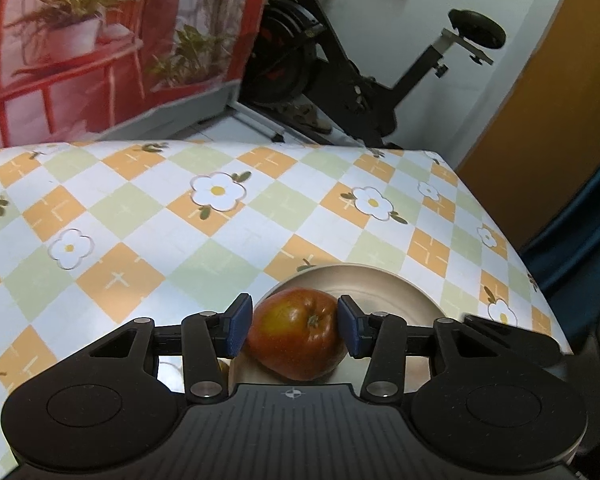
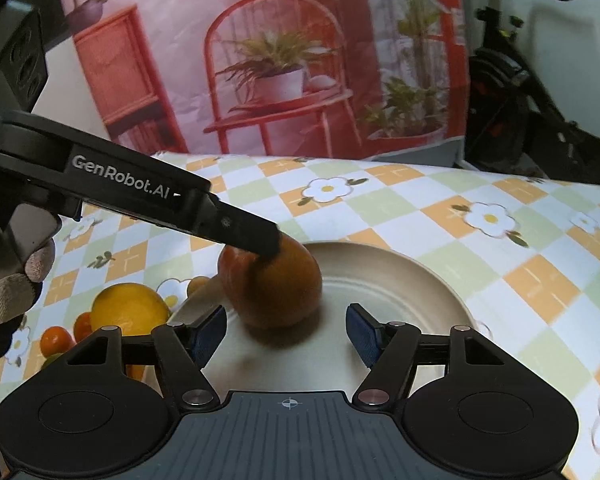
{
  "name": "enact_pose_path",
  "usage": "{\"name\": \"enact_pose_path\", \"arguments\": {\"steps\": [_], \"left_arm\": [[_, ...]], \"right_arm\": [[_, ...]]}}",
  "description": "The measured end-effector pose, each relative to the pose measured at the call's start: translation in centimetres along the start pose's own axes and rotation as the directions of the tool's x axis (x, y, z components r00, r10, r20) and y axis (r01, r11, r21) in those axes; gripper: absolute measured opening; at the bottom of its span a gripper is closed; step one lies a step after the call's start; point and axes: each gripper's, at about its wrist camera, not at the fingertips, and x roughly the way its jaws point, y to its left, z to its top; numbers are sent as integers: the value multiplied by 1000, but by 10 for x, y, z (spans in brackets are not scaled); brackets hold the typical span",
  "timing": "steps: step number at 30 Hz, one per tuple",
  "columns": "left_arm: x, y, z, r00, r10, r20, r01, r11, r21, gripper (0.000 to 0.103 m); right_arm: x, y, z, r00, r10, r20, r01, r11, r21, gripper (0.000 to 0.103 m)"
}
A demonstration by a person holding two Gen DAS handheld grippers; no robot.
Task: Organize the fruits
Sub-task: 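Open the left gripper to release the red apple onto the plate, then move the left tool to the yellow lemon and grasp it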
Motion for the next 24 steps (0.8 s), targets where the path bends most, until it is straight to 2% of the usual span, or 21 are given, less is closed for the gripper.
{"name": "enact_pose_path", "arguments": {"steps": [7, 13, 20, 24], "left_arm": [[-46, -11, -19, 993, 46, 112, -41, 998, -44, 49], [-96, -21, -55, 972, 112, 206, -103, 993, -53, 49], [-141, -18, -100, 948, 181, 263, -162, 982, -93, 50], [-153, -21, -117, 944, 204, 261, -187, 978, -89, 50]], "right_arm": [[-46, 8, -32, 995, -48, 83, 43, 997, 66, 62], [-78, 27, -57, 989, -67, 133, 60, 997, 51, 62], [-105, 54, -87, 972, -72, 223, 78, 997, -17, 62], [-110, 63, -96, 977, -65, 204, 72, 997, -30, 62]]}}
